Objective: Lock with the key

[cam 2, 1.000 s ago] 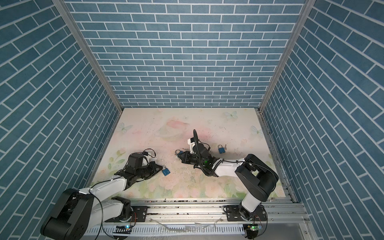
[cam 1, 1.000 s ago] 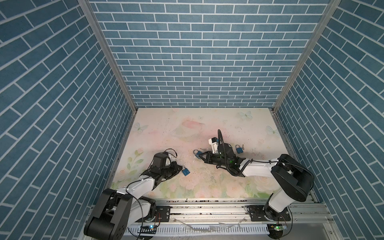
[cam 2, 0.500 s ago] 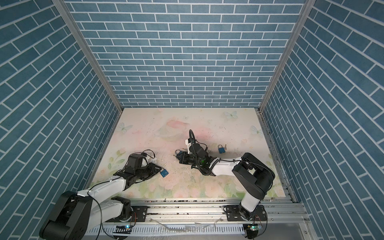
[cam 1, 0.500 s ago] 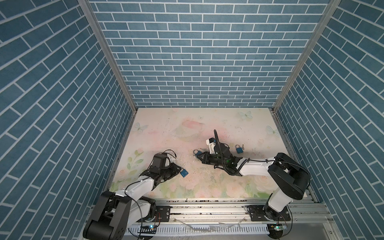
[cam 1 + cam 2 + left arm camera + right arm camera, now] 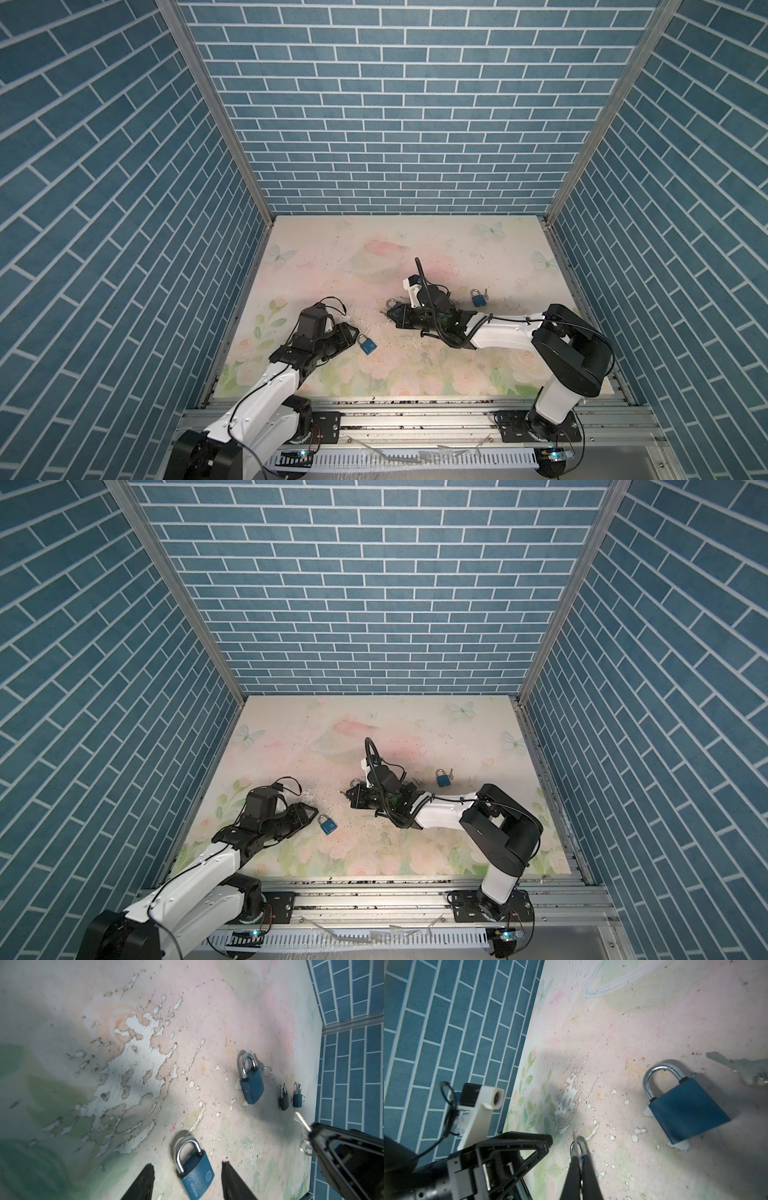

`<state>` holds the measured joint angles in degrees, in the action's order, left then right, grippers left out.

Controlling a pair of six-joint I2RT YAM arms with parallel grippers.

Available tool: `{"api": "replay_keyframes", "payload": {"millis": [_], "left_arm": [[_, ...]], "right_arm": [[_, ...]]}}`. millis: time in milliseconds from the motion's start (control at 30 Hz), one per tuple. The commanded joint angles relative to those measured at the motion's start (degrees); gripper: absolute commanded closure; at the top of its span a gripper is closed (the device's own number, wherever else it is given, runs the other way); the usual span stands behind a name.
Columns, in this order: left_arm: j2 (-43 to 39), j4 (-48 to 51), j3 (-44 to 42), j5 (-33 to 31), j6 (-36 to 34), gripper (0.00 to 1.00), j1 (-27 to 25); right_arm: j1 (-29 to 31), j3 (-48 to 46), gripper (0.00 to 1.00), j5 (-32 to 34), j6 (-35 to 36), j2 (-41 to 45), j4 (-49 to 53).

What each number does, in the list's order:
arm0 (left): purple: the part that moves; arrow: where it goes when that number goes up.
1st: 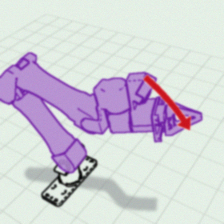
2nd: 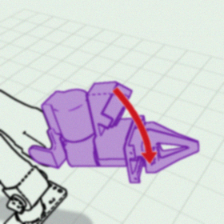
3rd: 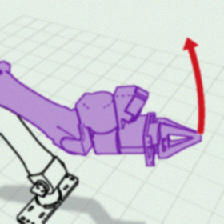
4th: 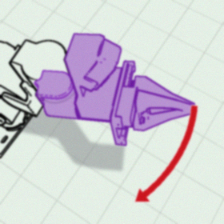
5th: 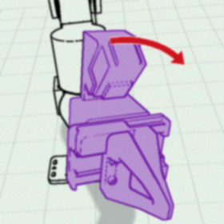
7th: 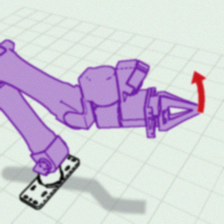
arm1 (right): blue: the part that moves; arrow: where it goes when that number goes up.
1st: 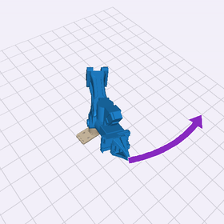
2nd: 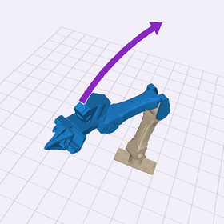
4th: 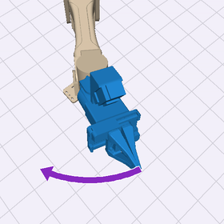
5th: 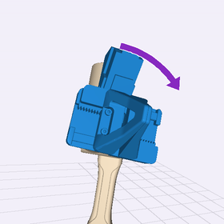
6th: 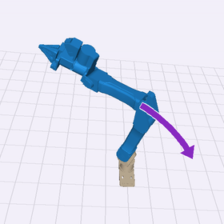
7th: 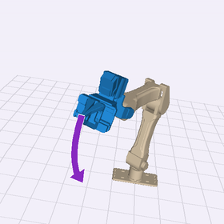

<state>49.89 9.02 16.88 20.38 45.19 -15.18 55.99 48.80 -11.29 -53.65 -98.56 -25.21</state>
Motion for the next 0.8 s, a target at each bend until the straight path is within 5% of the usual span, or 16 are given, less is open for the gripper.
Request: {"api": "replay_keyframes", "payload": {"millis": [0,200,300,500,767], "left_arm": [[-3.92,6.84,3.07,-3.18,-0.79,0.43,0.50],[-7.78,11.34,5.83,-7.14,-1.66,0.37,0.77],[-7.88,13.22,7.34,-8.23,-2.27,0.22,0.82],[-10.84,15.90,9.36,-11.91,-2.78,0.14,0.88],[-16.84,20.83,11.34,-21.66,-2.73,0.11,0.86]], "right_arm": [[1.57,2.20,1.00,1.58,1.20,-2.85,2.73],[4.18,3.57,1.00,4.38,0.56,-6.64,3.78],[4.53,3.55,1.00,4.07,0.17,-8.70,2.80],[5.18,3.53,0.99,4.60,-0.82,-11.34,1.73],[5.67,3.25,0.74,5.92,-1.28,-11.65,2.50]]}}
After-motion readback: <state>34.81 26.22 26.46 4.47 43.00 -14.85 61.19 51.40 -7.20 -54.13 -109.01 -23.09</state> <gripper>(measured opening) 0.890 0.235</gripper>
